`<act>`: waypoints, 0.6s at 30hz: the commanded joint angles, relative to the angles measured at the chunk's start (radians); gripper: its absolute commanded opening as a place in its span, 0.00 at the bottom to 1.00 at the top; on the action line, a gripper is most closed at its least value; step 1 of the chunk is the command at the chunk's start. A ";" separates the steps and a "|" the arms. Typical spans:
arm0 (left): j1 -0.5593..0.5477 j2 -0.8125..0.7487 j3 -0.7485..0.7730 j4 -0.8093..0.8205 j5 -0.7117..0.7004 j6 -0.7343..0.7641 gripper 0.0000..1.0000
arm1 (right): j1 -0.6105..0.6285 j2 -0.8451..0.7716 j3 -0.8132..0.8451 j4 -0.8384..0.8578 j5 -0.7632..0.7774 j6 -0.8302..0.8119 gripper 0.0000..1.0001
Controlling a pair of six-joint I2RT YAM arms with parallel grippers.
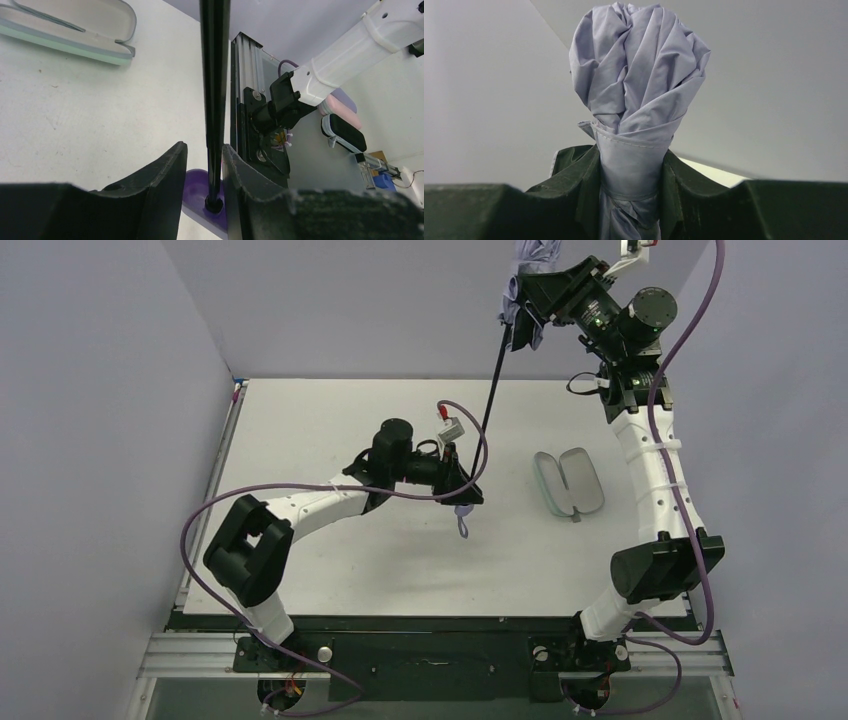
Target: Open the umbrella
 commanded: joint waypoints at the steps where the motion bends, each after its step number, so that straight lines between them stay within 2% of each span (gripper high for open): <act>1: -0.038 0.021 -0.059 -0.157 0.068 0.049 0.29 | -0.044 -0.049 0.068 0.291 0.195 0.014 0.00; 4: -0.039 0.009 -0.068 -0.142 0.048 0.055 0.29 | -0.042 -0.065 0.035 0.298 0.167 0.020 0.00; 9: 0.000 -0.033 -0.015 -0.103 -0.039 0.025 0.34 | -0.021 -0.135 -0.162 0.341 0.090 0.024 0.00; 13: 0.035 -0.078 0.058 -0.069 -0.064 0.014 0.57 | 0.011 -0.179 -0.283 0.354 -0.010 0.004 0.00; 14: 0.045 -0.096 0.081 -0.066 -0.061 0.017 0.67 | 0.021 -0.186 -0.321 0.357 -0.027 0.000 0.00; 18: 0.086 -0.132 0.142 -0.053 -0.010 -0.015 0.83 | 0.040 -0.236 -0.437 0.368 -0.105 -0.020 0.00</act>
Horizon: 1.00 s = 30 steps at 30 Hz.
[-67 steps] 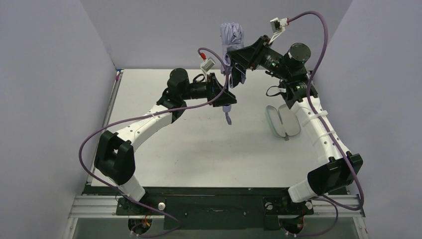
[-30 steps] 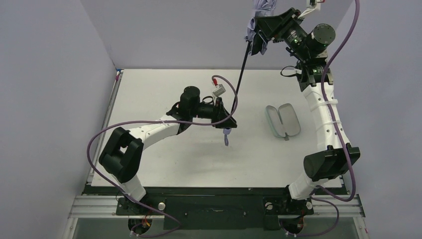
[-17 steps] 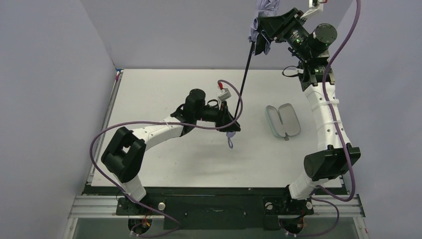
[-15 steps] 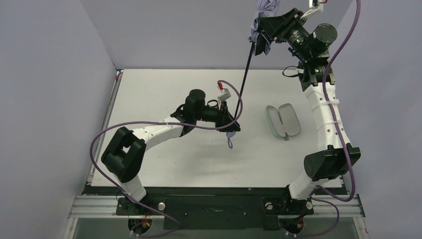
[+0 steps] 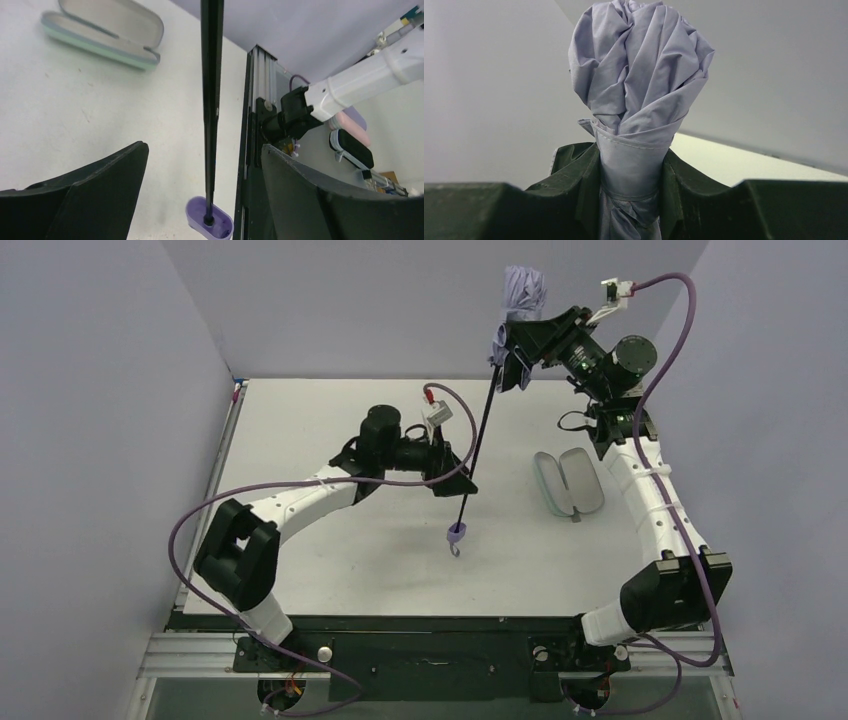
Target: Open the umbrella
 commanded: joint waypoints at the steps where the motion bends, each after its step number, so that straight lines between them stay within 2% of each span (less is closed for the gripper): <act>1: 0.051 -0.112 0.115 0.051 0.056 -0.044 0.84 | 0.032 -0.107 -0.078 0.162 -0.091 -0.023 0.00; 4: 0.108 -0.167 0.118 0.082 0.065 -0.073 0.88 | 0.042 -0.129 -0.128 0.157 -0.145 -0.032 0.00; 10: 0.232 -0.208 0.170 0.121 0.063 -0.156 0.88 | 0.082 -0.159 -0.166 0.104 -0.253 -0.072 0.00; 14: 0.244 -0.214 0.256 0.044 0.030 -0.109 0.88 | 0.124 -0.176 -0.168 -0.015 -0.296 -0.170 0.00; 19: 0.244 -0.226 0.276 0.118 -0.036 -0.176 0.87 | 0.169 -0.186 -0.164 -0.111 -0.330 -0.247 0.00; 24: 0.242 -0.199 0.290 0.206 -0.072 -0.318 0.92 | 0.207 -0.192 -0.157 -0.206 -0.361 -0.320 0.00; 27: 0.234 -0.160 0.290 0.339 -0.062 -0.444 0.99 | 0.223 -0.192 -0.156 -0.227 -0.367 -0.339 0.00; 30: 0.220 -0.133 0.300 0.414 -0.061 -0.557 0.97 | 0.240 -0.191 -0.159 -0.231 -0.373 -0.342 0.00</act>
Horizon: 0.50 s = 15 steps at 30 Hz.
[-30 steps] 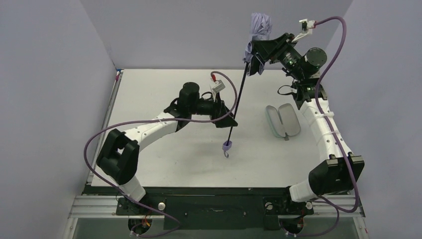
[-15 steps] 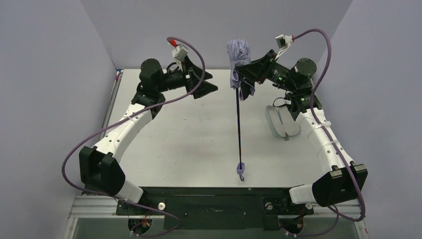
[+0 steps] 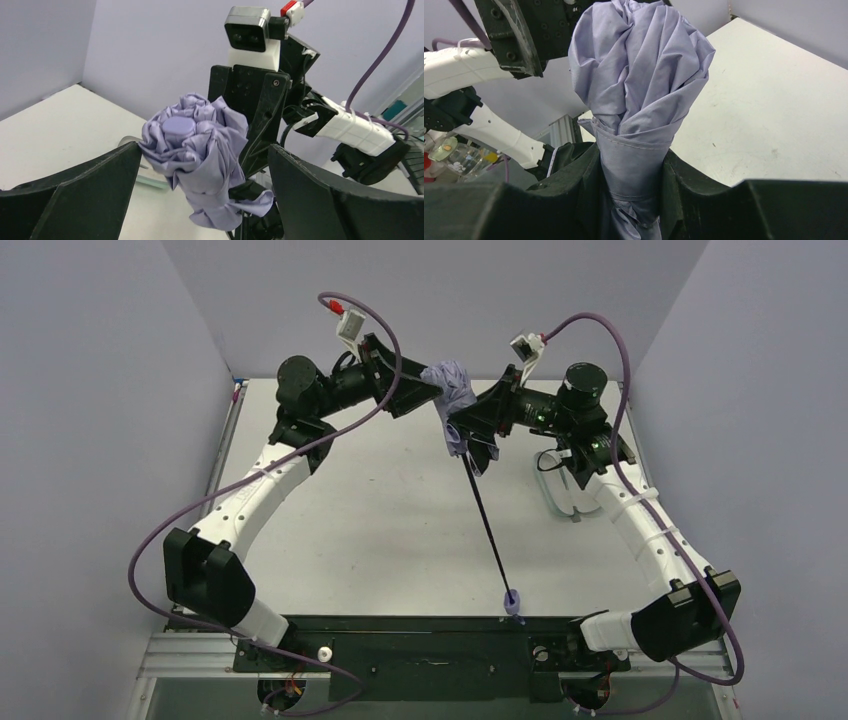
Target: Open the umbrella
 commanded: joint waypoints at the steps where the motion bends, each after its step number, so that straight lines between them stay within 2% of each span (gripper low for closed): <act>1: -0.025 0.043 0.052 0.203 -0.019 -0.216 0.97 | 0.023 -0.051 0.024 0.041 -0.032 -0.045 0.00; 11: -0.103 0.059 0.010 0.226 -0.076 -0.271 0.98 | 0.060 -0.056 0.022 0.114 -0.034 0.019 0.00; 12: -0.100 0.060 0.008 0.226 -0.085 -0.277 0.88 | 0.061 -0.057 0.019 0.114 -0.034 0.019 0.00; 13: -0.096 0.061 0.009 0.223 -0.106 -0.289 0.83 | 0.062 -0.061 0.016 0.112 -0.034 0.018 0.00; 14: -0.086 0.061 0.014 0.211 -0.117 -0.292 0.71 | 0.062 -0.062 0.007 0.106 -0.033 0.016 0.00; 15: -0.081 0.061 0.020 0.209 -0.133 -0.298 0.66 | 0.062 -0.068 0.003 0.097 -0.032 0.004 0.00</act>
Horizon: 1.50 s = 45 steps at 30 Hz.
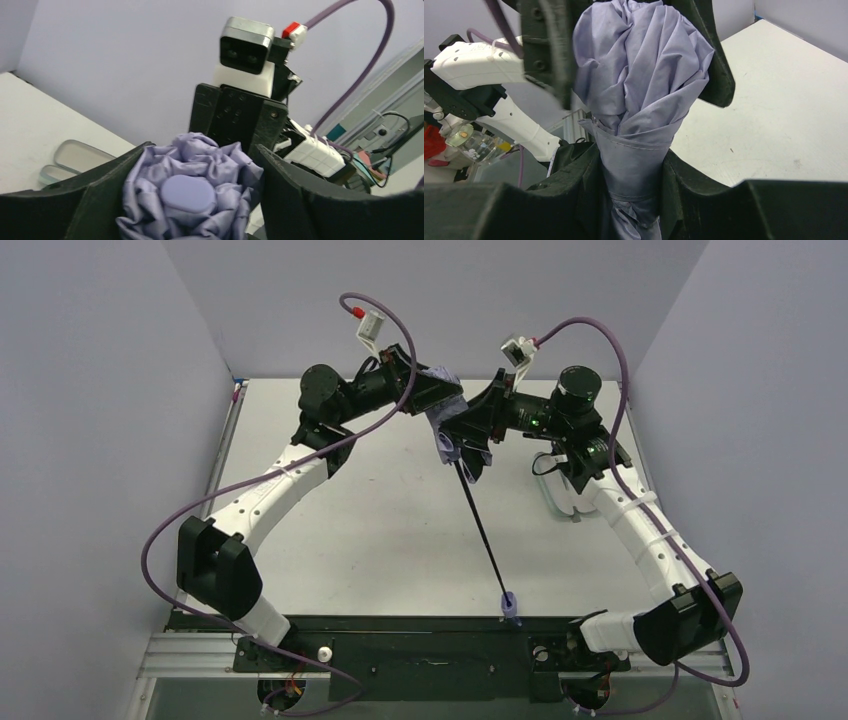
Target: Open the umbrella
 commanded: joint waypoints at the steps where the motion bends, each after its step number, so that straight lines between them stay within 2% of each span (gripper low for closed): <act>1: 0.027 -0.005 0.020 0.055 -0.076 -0.047 0.57 | 0.010 -0.064 -0.007 0.078 -0.007 -0.012 0.00; 2: 0.030 -0.005 0.021 0.059 -0.085 -0.054 0.52 | 0.008 -0.071 -0.013 0.074 -0.003 -0.016 0.00; 4: 0.033 -0.007 0.024 0.070 -0.088 -0.055 0.34 | 0.009 -0.080 -0.029 0.067 0.007 -0.021 0.00; 6: 0.031 -0.011 0.019 0.078 -0.094 -0.061 0.06 | 0.005 -0.086 -0.028 0.032 0.028 -0.048 0.07; 7: 0.030 -0.016 0.015 0.070 -0.099 -0.064 0.02 | 0.003 -0.087 -0.015 -0.019 0.050 -0.082 0.21; 8: 0.030 -0.020 0.013 0.061 -0.115 -0.067 0.00 | -0.007 -0.085 -0.004 -0.050 0.064 -0.101 0.30; 9: 0.030 -0.029 0.011 0.030 -0.126 -0.066 0.00 | -0.012 -0.086 0.019 -0.115 0.112 -0.147 0.49; 11: 0.030 -0.047 0.005 -0.035 -0.194 -0.054 0.00 | -0.029 -0.091 0.062 -0.211 0.215 -0.218 0.62; 13: 0.030 -0.071 -0.003 -0.107 -0.265 -0.025 0.00 | -0.034 -0.096 0.103 -0.282 0.335 -0.281 0.66; 18: 0.011 -0.121 0.001 -0.271 -0.416 0.084 0.00 | -0.008 -0.132 0.148 -0.315 0.531 -0.359 0.64; 23: -0.040 -0.136 0.052 -0.435 -0.549 0.174 0.00 | 0.137 -0.137 0.180 -0.344 0.763 -0.522 0.51; 26: -0.059 -0.141 0.053 -0.434 -0.574 0.175 0.00 | 0.203 -0.122 0.201 -0.366 0.834 -0.585 0.48; 30: -0.068 -0.147 0.051 -0.416 -0.580 0.172 0.00 | 0.259 -0.113 0.194 -0.367 0.834 -0.608 0.47; 38: -0.070 -0.167 0.034 -0.364 -0.559 0.179 0.00 | 0.278 -0.101 0.131 -0.389 0.814 -0.618 0.52; 45: -0.074 -0.175 0.020 -0.364 -0.552 0.186 0.00 | 0.278 -0.094 0.096 -0.347 0.790 -0.576 0.63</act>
